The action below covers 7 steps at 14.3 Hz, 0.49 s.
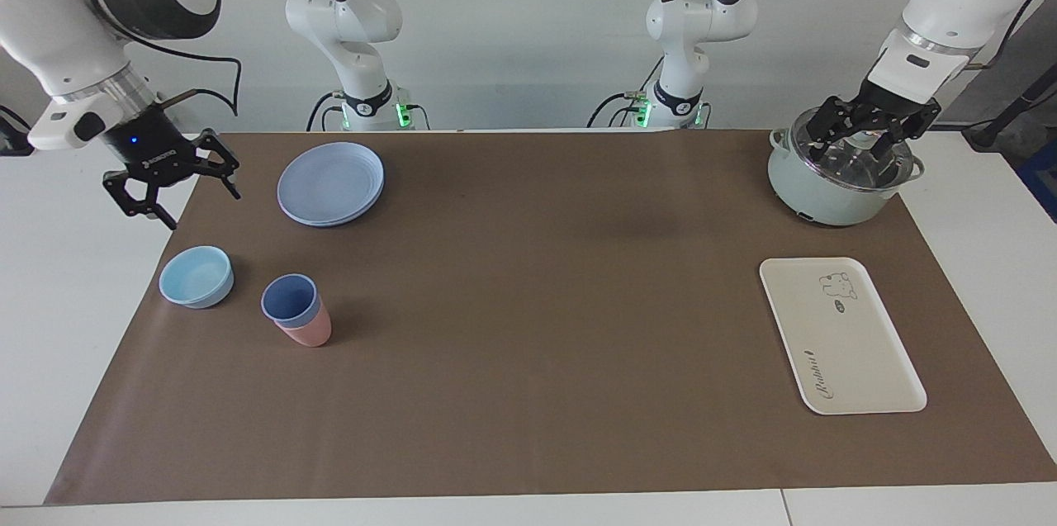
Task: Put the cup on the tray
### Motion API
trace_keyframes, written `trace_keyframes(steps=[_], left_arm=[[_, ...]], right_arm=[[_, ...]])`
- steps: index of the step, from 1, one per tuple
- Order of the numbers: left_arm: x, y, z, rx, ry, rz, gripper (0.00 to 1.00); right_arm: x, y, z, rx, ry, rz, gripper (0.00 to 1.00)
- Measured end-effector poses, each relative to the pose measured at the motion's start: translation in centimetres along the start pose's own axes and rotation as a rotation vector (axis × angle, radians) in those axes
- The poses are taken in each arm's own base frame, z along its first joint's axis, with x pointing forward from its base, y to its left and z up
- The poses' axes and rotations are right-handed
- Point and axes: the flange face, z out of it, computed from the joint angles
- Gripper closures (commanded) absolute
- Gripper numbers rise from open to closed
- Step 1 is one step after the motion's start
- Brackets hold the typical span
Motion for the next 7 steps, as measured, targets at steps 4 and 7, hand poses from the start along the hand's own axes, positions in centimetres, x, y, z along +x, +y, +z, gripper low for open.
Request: trace_keyframes(steps=[4, 7], left_arm=[[0.0, 0.0, 0.0, 0.000, 0.000, 0.000, 0.00], [0.0, 0.0, 0.0, 0.000, 0.000, 0.000, 0.00]], right_arm=[[-4.4, 5.7, 5.2, 0.099, 0.160, -0.161, 0.00], [-4.9, 6.8, 10.2, 0.159, 0.291, -0.230, 0.00]])
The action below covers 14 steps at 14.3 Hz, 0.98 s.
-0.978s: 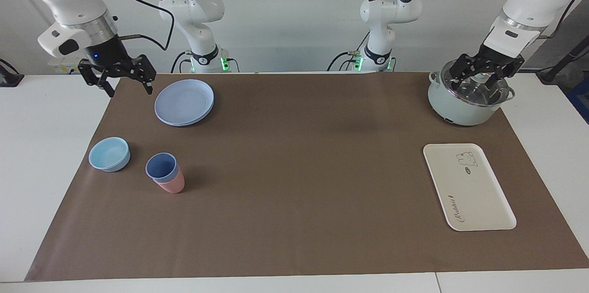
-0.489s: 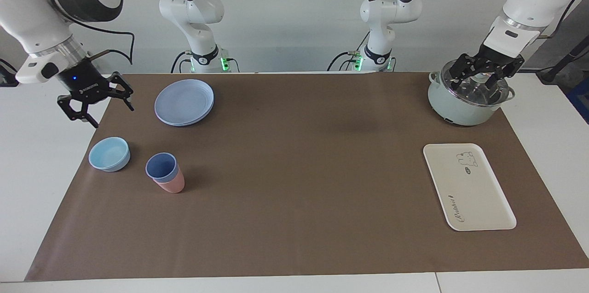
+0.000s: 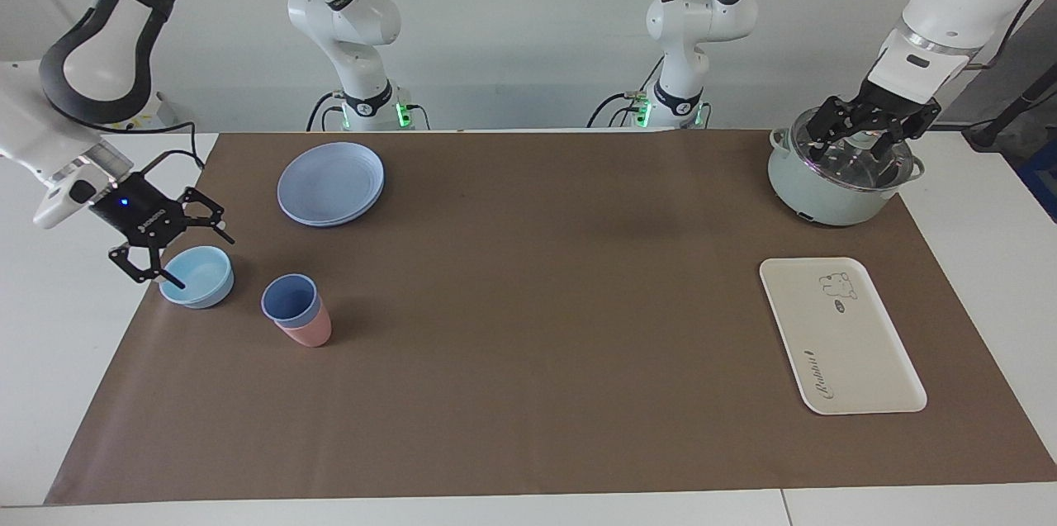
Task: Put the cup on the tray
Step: 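Move the right gripper over the blue cup and close on it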
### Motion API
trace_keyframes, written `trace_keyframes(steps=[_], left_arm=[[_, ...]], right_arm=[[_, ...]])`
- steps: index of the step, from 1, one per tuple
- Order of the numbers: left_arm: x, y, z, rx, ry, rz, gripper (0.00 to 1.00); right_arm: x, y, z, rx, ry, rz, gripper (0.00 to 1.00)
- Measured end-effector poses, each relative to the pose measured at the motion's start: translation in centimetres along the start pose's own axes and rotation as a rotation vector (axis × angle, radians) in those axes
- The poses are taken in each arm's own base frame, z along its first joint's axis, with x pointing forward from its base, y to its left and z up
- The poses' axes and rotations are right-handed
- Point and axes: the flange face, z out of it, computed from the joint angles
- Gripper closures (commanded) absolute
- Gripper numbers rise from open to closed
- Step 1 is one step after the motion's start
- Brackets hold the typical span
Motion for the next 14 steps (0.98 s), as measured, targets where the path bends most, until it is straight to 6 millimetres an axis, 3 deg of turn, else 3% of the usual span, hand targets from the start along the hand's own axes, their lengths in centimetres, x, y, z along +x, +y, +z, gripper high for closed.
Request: trace_keyframes(steps=[4, 9, 14], left_arm=[[0.0, 0.0, 0.0, 0.000, 0.000, 0.000, 0.00], [0.0, 0.0, 0.0, 0.000, 0.000, 0.000, 0.00], [0.0, 0.0, 0.0, 0.000, 0.000, 0.000, 0.00]], right_arm=[[-2.9, -0.4, 4.4, 0.034, 0.120, -0.009, 0.00], [-8.0, -0.3, 9.7, 0.080, 0.265, -0.039, 0.00], [-7.3, -0.8, 12.3, 0.070, 0.361, -0.062, 0.00]])
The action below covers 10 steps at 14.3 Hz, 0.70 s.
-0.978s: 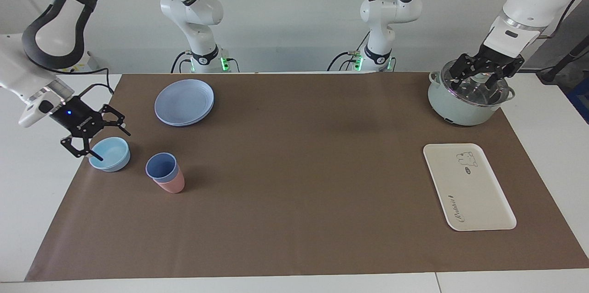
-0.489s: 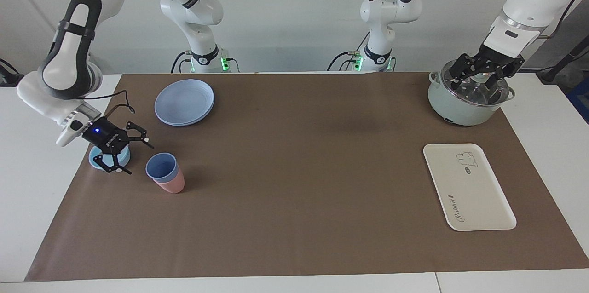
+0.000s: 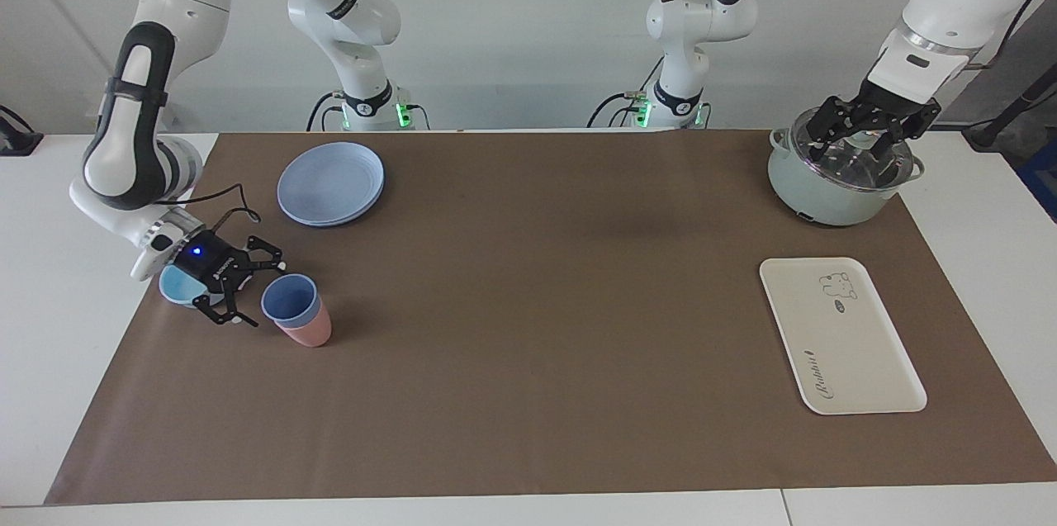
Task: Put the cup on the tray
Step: 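Move the right gripper over the blue cup and close on it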
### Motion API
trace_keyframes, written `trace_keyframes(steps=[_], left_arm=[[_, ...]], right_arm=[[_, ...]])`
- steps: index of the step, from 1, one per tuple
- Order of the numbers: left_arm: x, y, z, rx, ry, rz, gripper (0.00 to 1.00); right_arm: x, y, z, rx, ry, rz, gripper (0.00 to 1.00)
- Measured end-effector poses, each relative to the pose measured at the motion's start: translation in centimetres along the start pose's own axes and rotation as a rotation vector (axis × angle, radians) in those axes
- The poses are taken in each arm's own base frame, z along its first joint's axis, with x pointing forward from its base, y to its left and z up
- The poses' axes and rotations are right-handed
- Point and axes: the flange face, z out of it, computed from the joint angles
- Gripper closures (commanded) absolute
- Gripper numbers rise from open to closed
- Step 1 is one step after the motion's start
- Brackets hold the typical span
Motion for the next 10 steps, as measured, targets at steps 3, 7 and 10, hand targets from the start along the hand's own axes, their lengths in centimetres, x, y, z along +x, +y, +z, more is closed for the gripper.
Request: trace_keyframes(steps=[3, 7, 10], left_arm=[[0.0, 0.0, 0.0, 0.000, 0.000, 0.000, 0.00], [0.0, 0.0, 0.0, 0.000, 0.000, 0.000, 0.00], [0.0, 0.0, 0.0, 0.000, 0.000, 0.000, 0.00]], right_arm=[[-0.6, -0.3, 1.3, -0.010, 0.039, -0.021, 0.00], [-0.7, -0.2, 2.0, -0.031, 0.070, -0.025, 0.00], [-0.4, -0.6, 3.2, -0.045, 0.073, -0.027, 0.00]])
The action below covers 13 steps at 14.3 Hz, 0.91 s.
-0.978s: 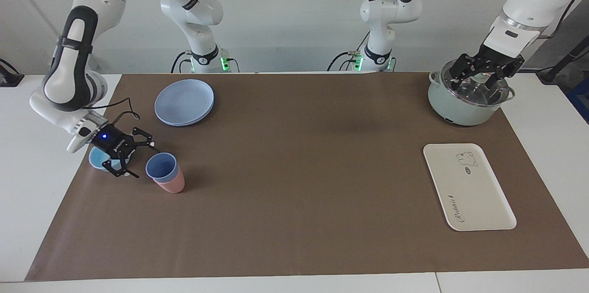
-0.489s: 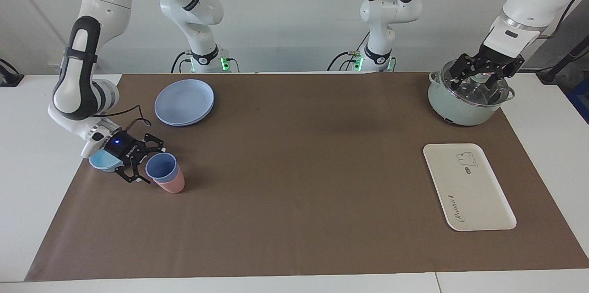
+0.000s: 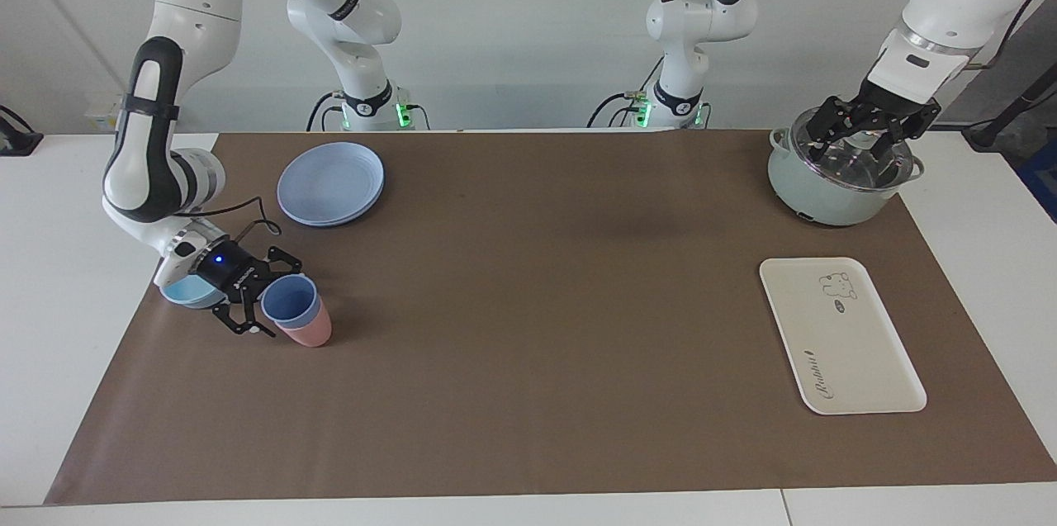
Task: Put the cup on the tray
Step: 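Move the right gripper over the blue cup and close on it, then lift the blue cup with the right gripper while the left gripper reaches forward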
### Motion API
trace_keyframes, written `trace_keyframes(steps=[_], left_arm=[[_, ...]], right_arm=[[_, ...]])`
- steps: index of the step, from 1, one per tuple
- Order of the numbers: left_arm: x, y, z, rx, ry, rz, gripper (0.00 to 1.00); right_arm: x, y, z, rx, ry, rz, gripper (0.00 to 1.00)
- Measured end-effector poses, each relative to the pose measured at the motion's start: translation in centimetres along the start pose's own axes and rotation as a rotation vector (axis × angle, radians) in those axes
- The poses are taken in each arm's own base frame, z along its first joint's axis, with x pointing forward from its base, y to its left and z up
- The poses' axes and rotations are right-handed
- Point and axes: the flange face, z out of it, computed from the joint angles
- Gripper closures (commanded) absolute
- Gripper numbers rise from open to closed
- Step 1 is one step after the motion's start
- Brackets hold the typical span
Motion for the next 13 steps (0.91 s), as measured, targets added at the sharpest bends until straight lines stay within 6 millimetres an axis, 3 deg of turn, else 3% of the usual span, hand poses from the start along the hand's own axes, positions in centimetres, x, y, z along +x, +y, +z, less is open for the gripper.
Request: trace_keyframes(steps=[8, 9, 11, 13], left_arm=[[-0.1, 0.5, 0.0, 0.000, -0.006, 0.008, 0.00], [-0.1, 0.4, 0.0, -0.001, -0.007, 0.007, 0.00], [-0.1, 0.2, 0.0, 0.000, -0.007, 0.004, 0.00], [-0.1, 0.2, 0.0, 0.000, -0.008, 0.003, 0.00]], right_arm=[[0.1, -0.6, 1.2, -0.004, 0.003, 0.001, 0.02], [0.1, -0.6, 1.3, -0.007, 0.002, 0.001, 0.13], [0.1, -0.6, 1.3, -0.013, 0.009, 0.004, 1.00], [0.1, -0.5, 1.3, -0.018, 0.013, 0.000, 1.00]])
